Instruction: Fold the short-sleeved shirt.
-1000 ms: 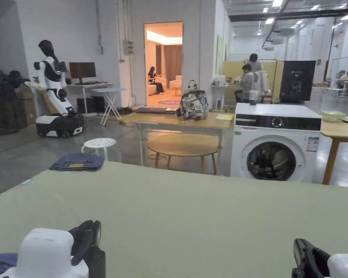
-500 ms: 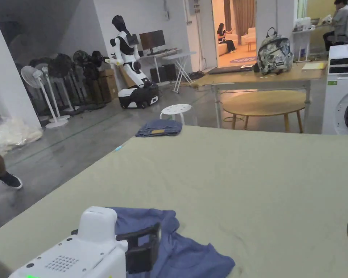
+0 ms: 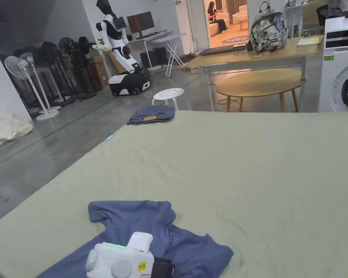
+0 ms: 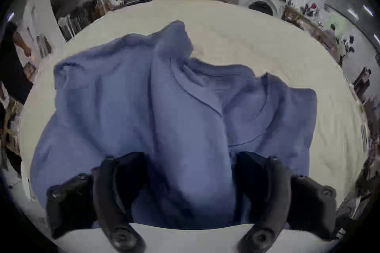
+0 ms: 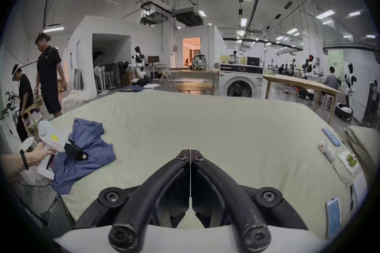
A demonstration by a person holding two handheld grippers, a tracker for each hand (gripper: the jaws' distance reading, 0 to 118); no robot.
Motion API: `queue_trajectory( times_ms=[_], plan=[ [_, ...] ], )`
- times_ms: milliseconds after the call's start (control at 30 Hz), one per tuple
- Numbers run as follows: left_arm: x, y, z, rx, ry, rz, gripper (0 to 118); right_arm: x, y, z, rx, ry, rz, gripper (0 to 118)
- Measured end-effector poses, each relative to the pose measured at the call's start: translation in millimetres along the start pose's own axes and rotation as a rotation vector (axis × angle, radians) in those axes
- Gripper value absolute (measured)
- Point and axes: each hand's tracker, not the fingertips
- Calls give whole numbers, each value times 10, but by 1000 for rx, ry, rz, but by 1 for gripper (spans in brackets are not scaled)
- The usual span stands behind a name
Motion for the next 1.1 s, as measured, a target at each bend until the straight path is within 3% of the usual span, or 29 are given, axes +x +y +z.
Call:
queue_trajectory(
  times_ms=[100, 133, 167, 200, 233, 333, 400, 533, 700, 833, 933, 1000, 1067, 1100],
  plan=[
    [17, 68, 135, 3, -41, 23, 85, 59, -76, 37, -14, -7, -10, 0],
    [23, 82, 177, 0, -50, 6, 73, 75, -98, 39, -22, -5, -16, 0],
    [19, 115, 206, -15, -52, -4, 56, 84, -114, 37, -30, -4, -20, 0],
    [26, 126, 255, 6, -51, 1, 24, 88, -127, 44, -38, -4, -20, 0],
    [23, 155, 261, 46, -65, 13, 0, 76, -147, 74, -41, -7, -16, 0],
    [-105, 179, 209, 37, -89, 102, 0, 105, -173, 149, -41, 6, -13, 0],
    [-245, 265, 411, 78, -196, 252, 0, 152, -190, 207, -37, 9, -23, 0],
    [-590, 887, 1350, 383, -217, 439, 0, 305, -196, 335, -31, -11, -62, 0],
    [-559, 1872, 2624, 600, 1, 241, 0, 518, -242, 550, -13, -63, -135, 0],
    [-107, 2305, 3165, 702, -73, 74, 0, 646, -282, 653, -17, -111, -171, 0],
    [240, 2412, 3017, 773, -171, -48, 1, 731, -317, 729, -14, -119, -215, 0],
    [591, 2301, 2671, 709, -233, -41, 1, 772, -344, 782, -12, -127, -230, 0],
    [1066, 2084, 2173, 654, -193, -83, 1, 808, -373, 843, -16, -145, -233, 0],
    [1318, 1954, 1915, 570, -264, -123, 1, 825, -385, 873, -17, -150, -231, 0]
  ],
)
